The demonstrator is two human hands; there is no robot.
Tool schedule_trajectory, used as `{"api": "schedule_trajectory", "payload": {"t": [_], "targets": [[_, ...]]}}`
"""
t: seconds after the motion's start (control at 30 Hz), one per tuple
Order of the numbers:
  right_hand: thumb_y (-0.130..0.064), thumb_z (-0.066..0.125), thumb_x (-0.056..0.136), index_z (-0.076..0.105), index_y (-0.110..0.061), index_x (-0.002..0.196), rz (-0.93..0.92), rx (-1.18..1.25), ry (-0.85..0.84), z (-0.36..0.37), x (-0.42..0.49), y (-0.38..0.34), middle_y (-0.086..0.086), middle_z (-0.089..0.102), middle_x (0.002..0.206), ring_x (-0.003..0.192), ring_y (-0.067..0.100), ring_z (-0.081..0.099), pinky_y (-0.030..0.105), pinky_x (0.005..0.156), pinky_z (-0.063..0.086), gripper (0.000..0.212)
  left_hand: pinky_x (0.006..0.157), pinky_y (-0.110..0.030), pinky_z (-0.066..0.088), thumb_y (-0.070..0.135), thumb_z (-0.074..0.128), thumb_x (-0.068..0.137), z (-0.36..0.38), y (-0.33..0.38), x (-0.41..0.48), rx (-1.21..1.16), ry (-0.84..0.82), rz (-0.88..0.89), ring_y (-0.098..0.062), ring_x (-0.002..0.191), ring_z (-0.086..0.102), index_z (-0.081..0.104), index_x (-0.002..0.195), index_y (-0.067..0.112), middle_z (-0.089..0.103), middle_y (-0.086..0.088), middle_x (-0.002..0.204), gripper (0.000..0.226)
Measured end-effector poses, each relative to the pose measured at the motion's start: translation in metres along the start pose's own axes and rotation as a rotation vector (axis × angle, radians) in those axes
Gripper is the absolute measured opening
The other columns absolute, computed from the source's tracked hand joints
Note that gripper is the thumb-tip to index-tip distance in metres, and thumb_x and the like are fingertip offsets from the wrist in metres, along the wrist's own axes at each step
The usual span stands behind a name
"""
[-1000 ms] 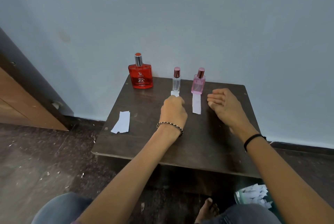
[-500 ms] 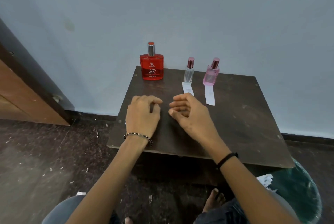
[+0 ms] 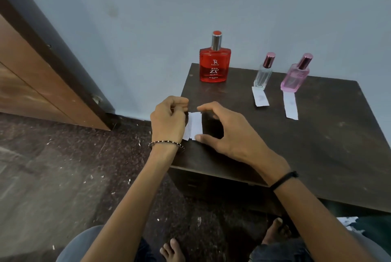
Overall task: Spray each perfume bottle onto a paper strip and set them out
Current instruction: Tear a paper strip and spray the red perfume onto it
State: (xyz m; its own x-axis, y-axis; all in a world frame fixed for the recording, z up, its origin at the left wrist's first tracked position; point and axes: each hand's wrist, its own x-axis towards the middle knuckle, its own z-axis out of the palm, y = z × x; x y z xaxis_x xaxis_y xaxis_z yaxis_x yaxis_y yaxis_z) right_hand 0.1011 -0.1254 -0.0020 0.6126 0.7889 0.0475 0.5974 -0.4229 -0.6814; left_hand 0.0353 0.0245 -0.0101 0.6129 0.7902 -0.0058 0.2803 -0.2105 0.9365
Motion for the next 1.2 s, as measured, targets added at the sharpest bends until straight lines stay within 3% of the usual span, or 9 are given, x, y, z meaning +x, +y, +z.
{"api": "schedule_trajectory", "payload": {"t": [0.13,0.43,0.53,0.63,0.8,0.93,1.07,1.2], "targets": [[-0.042,0.080,0.083,0.047,-0.025,0.141,-0.039,-0.022,-0.044,0.005,0.004,-0.002,-0.005,0.058,0.144,0.131,0.016,0.053,0.036,0.109,0.045,0.069,0.090,-0.038,0.060,-0.001,0.046,0.093,0.002,0.001,-0.001,-0.035,-0.027,-0.026,-0.011,0.093,0.074,0.076,0.095,0.012,0.077,-0.001,0.091,0.033],[-0.041,0.065,0.096,0.056,-0.019,0.135,-0.110,-0.010,0.026,0.007,-0.002,0.004,-0.003,0.066,0.135,0.122,0.013,0.062,0.028,0.102,0.049,0.045,0.092,-0.039,0.059,-0.001,0.045,0.092,0.004,0.008,-0.002,-0.038,-0.033,-0.050,-0.015,0.093,0.073,0.077,0.093,0.012,0.077,-0.004,0.091,0.034],[-0.027,0.059,0.103,0.064,-0.014,0.125,-0.146,0.018,0.110,0.006,-0.002,0.005,0.001,0.074,0.120,0.104,0.011,0.069,0.020,0.088,0.051,0.026,0.093,-0.039,0.058,-0.002,0.045,0.092,0.004,0.010,-0.002,-0.041,-0.032,-0.056,-0.017,0.094,0.073,0.076,0.093,0.010,0.077,-0.007,0.092,0.033],[-0.015,0.055,0.104,0.068,-0.011,0.119,-0.170,0.020,0.170,0.003,0.000,0.005,0.004,0.076,0.101,0.078,0.013,0.067,0.027,0.071,0.051,0.020,0.093,-0.039,0.058,0.000,0.047,0.092,0.004,0.012,-0.003,-0.025,-0.036,-0.050,-0.018,0.095,0.073,0.076,0.093,0.011,0.076,-0.006,0.093,0.031],[-0.017,0.059,0.103,0.072,-0.013,0.114,-0.113,0.087,0.296,0.001,0.001,0.005,-0.001,0.076,0.092,0.077,0.018,0.072,0.037,0.072,0.055,0.018,0.085,-0.030,0.059,0.005,0.050,0.092,0.007,0.018,-0.008,0.001,-0.004,0.006,-0.014,0.085,0.072,0.076,0.096,0.016,0.075,0.001,0.088,0.028],[-0.025,0.062,0.101,0.072,-0.021,0.115,-0.026,0.168,0.377,0.000,0.002,0.006,-0.013,0.074,0.098,0.079,0.003,0.072,0.026,0.075,0.059,0.017,0.075,-0.026,0.058,0.008,0.053,0.092,0.009,0.020,-0.010,-0.034,0.026,0.035,-0.017,0.076,0.072,0.074,0.098,0.015,0.074,-0.002,0.083,0.023],[-0.031,0.063,0.100,0.071,-0.024,0.116,0.066,0.265,0.430,0.000,0.003,0.008,-0.019,0.073,0.095,0.073,-0.001,0.072,0.014,0.064,0.058,0.019,0.055,-0.020,0.056,0.006,0.053,0.095,0.012,0.022,-0.011,-0.187,-0.049,-0.077,-0.008,0.050,0.065,0.070,0.097,0.007,0.069,-0.002,0.068,0.018],[-0.025,0.066,0.100,0.074,-0.019,0.117,0.006,0.300,0.476,-0.004,0.002,0.008,-0.011,0.075,0.104,0.091,0.004,0.072,0.025,0.068,0.062,0.020,0.056,-0.028,0.061,0.014,0.055,0.101,0.015,0.025,-0.011,-0.389,-0.188,-0.224,-0.020,0.061,0.075,0.066,0.105,-0.004,0.074,-0.013,0.073,0.021]]}}
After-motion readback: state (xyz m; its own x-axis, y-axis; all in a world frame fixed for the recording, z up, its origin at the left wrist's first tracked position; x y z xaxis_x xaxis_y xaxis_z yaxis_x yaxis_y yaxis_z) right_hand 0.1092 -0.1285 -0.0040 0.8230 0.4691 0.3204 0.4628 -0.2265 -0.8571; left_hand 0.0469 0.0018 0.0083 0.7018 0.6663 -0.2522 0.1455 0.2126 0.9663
